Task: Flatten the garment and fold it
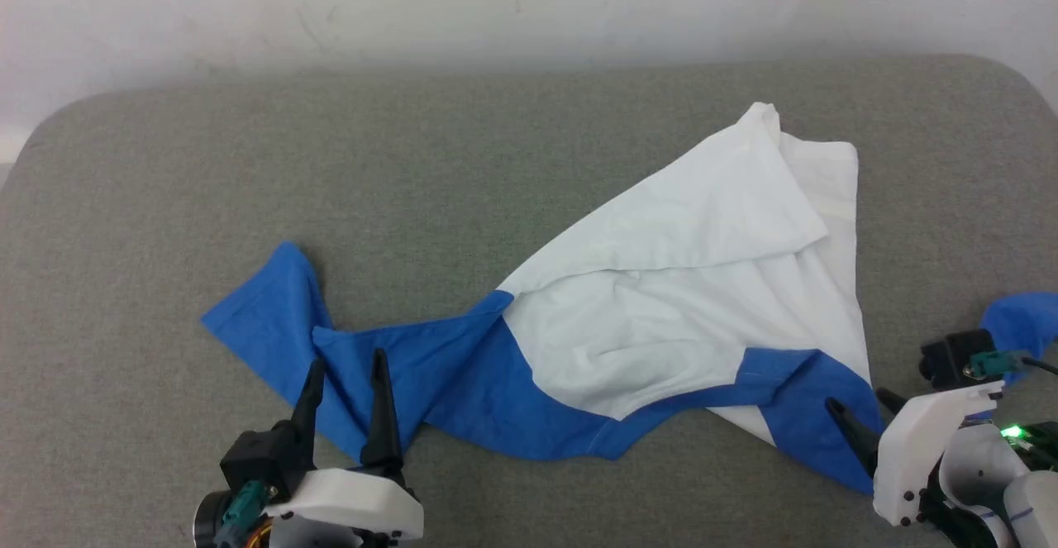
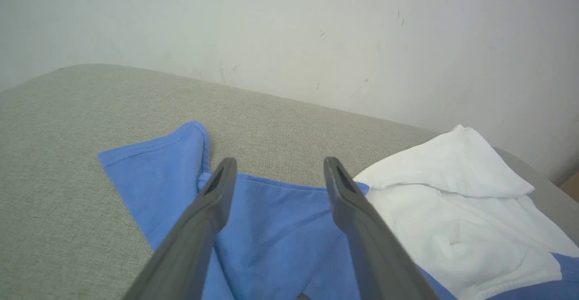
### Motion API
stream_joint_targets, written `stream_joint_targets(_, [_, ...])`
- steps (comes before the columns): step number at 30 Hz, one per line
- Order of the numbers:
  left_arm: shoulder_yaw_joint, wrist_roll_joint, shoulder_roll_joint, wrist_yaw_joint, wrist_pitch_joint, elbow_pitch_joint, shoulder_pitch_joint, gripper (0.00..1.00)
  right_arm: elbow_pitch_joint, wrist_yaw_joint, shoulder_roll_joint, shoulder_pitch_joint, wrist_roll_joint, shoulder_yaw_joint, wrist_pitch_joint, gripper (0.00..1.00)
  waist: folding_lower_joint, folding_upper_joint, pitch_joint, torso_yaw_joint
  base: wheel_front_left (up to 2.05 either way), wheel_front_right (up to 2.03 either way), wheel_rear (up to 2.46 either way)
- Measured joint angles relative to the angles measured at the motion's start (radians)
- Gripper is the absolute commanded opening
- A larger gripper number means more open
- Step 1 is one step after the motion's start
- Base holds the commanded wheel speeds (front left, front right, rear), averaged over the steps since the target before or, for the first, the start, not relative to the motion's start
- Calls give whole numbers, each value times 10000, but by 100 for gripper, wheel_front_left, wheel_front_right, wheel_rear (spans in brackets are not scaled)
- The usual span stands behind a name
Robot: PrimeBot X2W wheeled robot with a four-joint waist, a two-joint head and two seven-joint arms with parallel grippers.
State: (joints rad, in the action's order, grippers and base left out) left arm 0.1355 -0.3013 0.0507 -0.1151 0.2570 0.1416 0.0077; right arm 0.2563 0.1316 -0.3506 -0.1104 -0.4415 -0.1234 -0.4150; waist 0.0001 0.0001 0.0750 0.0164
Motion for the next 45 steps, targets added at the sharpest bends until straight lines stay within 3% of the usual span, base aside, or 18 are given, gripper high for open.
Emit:
stream_joint_targets(1, [19,-25,0,0,0,-2,-2,100,102,0,-48,-79,-94,-136,-73,68,0,0,29,30,0,0,0])
stream_joint_targets(2, [33,-56,0,-2,0,-2,-4,100,173,0,-77,-142,-205,-228,-92,27,0,0,55,56,0,0,0])
stream_joint_targets(3, [35,-71,0,-4,0,-2,-7,100,236,0,-109,-191,-297,-326,-186,0,0,0,76,76,0,0,0])
stream_joint_targets(9, [29,-94,0,-54,0,-6,-7,100,134,0,-251,-238,-608,-606,-169,0,0,0,60,19,0,0,0])
stream_joint_targets(14, [15,-113,0,-90,0,-10,-1,100,-1072,0,-470,69,-499,-1124,105,0,0,0,-46,-92,0,0,0])
stream_joint_targets(20, [23,-113,-2,-90,0,-15,12,100,-2449,0,-717,1659,-602,-1960,-1053,0,0,0,-135,-190,0,0,0])
stream_joint_targets(24, [0,-113,0,-88,0,-13,9,100,-2474,0,-763,2648,-539,-2046,-1674,0,-1,0,-86,-206,0,0,0])
stream_joint_targets(29, [-35,-94,0,-88,0,0,8,100,-1785,0,-577,2889,215,-1593,-1260,0,0,0,-38,-236,0,0,0])
stream_joint_targets(30, [-38,-94,-2,-86,0,8,7,100,-1668,0,-454,2905,347,-1503,-1034,16,0,0,-36,-229,0,0,0])
stream_joint_targets(31, [-36,-94,0,-86,0,13,7,100,-1626,0,-309,2926,399,-1419,-704,100,0,0,-39,-219,0,0,0])
stream_joint_targets(38, [-121,-67,0,-86,0,58,18,100,-2178,0,1020,2992,556,-128,2017,100,-1,0,-204,-189,0,0,0])
stream_joint_targets(41, [-155,-67,0,-86,0,54,23,100,-2196,0,1367,2880,493,337,2383,100,-1,0,-264,-197,0,0,0])
stream_joint_targets(45, [-138,-63,0,-86,0,27,11,100,-1325,0,1396,1749,353,690,2393,100,-1,0,-187,-170,0,0,0])
